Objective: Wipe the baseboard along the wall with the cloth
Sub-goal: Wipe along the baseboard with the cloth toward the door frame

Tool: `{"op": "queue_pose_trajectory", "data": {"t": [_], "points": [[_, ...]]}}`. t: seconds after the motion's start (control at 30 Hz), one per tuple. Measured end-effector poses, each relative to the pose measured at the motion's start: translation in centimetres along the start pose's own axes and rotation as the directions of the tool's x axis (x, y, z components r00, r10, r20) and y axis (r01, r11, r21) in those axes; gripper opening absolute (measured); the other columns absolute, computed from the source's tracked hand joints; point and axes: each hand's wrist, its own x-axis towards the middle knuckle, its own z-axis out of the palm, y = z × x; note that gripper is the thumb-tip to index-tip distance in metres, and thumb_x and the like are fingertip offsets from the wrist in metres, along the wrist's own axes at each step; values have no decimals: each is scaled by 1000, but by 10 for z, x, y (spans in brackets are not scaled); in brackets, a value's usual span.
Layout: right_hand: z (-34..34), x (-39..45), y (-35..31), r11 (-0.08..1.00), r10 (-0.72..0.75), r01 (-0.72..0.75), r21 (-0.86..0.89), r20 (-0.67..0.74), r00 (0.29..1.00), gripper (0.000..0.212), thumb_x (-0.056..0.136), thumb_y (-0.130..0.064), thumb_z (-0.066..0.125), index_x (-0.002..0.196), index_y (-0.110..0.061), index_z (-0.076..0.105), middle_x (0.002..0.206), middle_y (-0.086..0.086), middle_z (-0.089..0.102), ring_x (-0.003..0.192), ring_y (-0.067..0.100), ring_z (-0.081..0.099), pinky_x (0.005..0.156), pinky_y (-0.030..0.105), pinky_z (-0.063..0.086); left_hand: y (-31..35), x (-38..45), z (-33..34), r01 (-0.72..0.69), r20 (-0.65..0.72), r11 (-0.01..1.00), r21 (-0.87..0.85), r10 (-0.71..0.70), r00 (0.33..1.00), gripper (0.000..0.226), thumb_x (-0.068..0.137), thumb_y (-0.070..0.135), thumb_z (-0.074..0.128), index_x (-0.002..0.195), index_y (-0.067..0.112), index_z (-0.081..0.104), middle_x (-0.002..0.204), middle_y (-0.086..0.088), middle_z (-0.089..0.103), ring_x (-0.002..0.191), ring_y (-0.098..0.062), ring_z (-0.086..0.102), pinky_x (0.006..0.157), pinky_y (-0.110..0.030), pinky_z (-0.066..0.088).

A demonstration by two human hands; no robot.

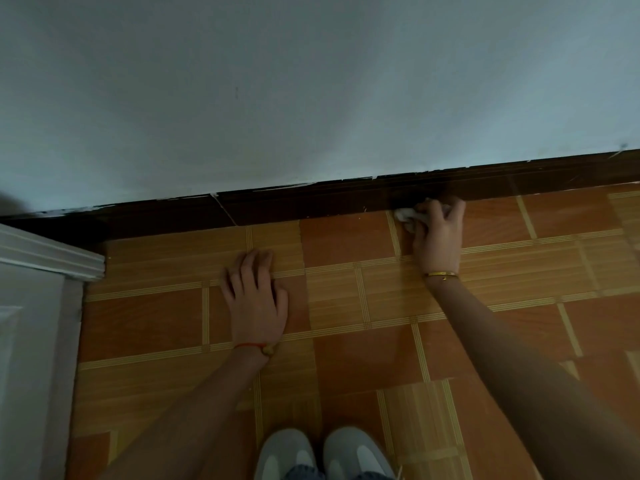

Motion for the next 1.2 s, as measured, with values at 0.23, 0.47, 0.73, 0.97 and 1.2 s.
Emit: {"op": "queue_pose_trajectory", "data": {"t": [0.23,0.47,0.73,0.97,1.2], "points": [[21,-10,-36,999,34,-34,-1,51,998,38,74,5,65,111,-2,59,113,22,50,102,38,51,85,43,49,1,-1,2,-1,-8,1000,15,1,1000,52,95,28,37,142,10,47,146,-17,43,139,-38,38,118,-63,19],[32,-22,-57,978,-207,203,38,186,961,32,77,3,64,107,-6,58,109,16,52,96,32,51,78,38,47,3,1,3,9,-15,1000,-19,-9,1000,53,93,28,35,140,8,48,145,-18,44,141,-39,36,118,-65,18],[-3,5,5,998,51,-50,-45,7,999,29,78,7,58,106,-3,58,108,22,50,97,38,50,82,46,48,38,14,6,-105,12,981,-163,108,994,53,93,23,36,143,13,47,148,-12,42,140,-33,35,117,-63,25],[11,-3,-18,999,16,-13,-48,63,998,32,75,-1,64,107,-4,58,110,20,51,99,37,50,84,45,47,54,20,20,-201,105,972,-126,214,971,53,94,26,34,144,14,45,149,-12,42,140,-32,36,117,-65,25],[17,-12,-37,966,-257,259,26,253,933,34,75,0,68,107,-7,58,105,14,53,94,33,52,76,37,47,51,16,27,-234,100,971,-55,238,966,49,97,30,37,141,14,50,147,-11,46,140,-31,37,118,-64,23]]}}
